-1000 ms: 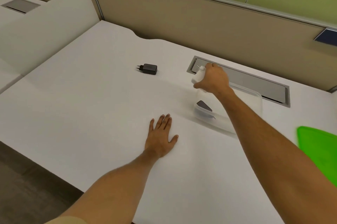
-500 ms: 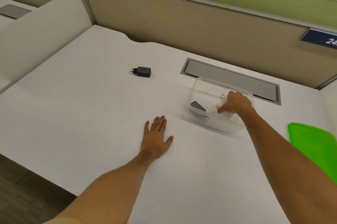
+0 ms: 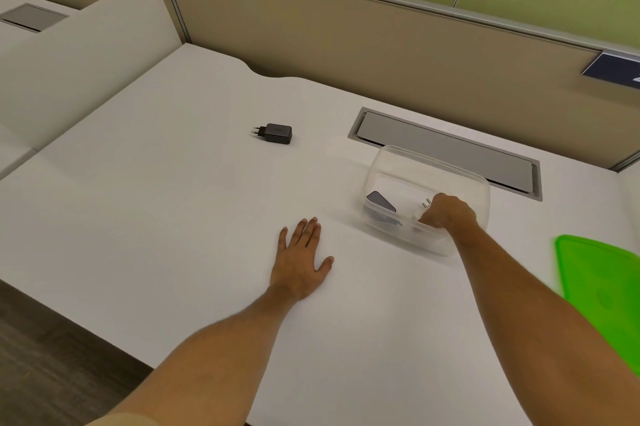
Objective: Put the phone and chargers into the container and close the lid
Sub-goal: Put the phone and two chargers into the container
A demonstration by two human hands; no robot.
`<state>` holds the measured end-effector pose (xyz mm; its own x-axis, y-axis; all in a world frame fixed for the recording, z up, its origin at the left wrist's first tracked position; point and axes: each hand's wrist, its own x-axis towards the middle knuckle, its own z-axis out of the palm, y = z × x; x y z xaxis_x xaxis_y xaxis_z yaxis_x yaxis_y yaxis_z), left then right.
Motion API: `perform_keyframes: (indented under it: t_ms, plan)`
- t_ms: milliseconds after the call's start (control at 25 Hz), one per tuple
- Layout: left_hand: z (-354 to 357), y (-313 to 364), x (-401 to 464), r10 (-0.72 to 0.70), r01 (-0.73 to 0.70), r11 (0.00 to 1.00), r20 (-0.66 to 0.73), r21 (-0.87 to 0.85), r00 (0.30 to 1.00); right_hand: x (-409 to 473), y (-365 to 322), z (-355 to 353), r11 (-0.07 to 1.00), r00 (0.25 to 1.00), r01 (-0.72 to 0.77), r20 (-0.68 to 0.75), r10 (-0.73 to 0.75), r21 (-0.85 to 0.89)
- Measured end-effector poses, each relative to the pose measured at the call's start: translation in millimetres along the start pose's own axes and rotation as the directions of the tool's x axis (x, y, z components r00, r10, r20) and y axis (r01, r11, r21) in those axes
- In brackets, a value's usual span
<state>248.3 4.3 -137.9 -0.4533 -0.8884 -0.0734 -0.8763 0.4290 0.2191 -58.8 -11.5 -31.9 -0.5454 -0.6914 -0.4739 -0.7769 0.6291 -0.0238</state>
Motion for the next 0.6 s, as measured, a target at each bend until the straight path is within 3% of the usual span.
perform_keyframes:
  t_ms: [320, 520, 600]
  plan:
    - [0, 0, 1, -0.005, 0.005, 1.000, 0.015, 0.015, 1.000, 3, -15, -33, 0.992, 0.996, 0.058, 0.075, -0.050, -0.110]
    - [1, 0, 1, -0.003, 0.003, 1.000, 0.020, 0.016, 1.000, -1, -72, -89, 0.963, 0.962, 0.154, -0.189, -0.198, -0.221]
    - [1, 0, 0, -0.003, 0.003, 1.000, 0.013, 0.011, 1.000, -5, -105, -91, 0.944, 0.935, 0.224, -0.222, -0.279, -0.242]
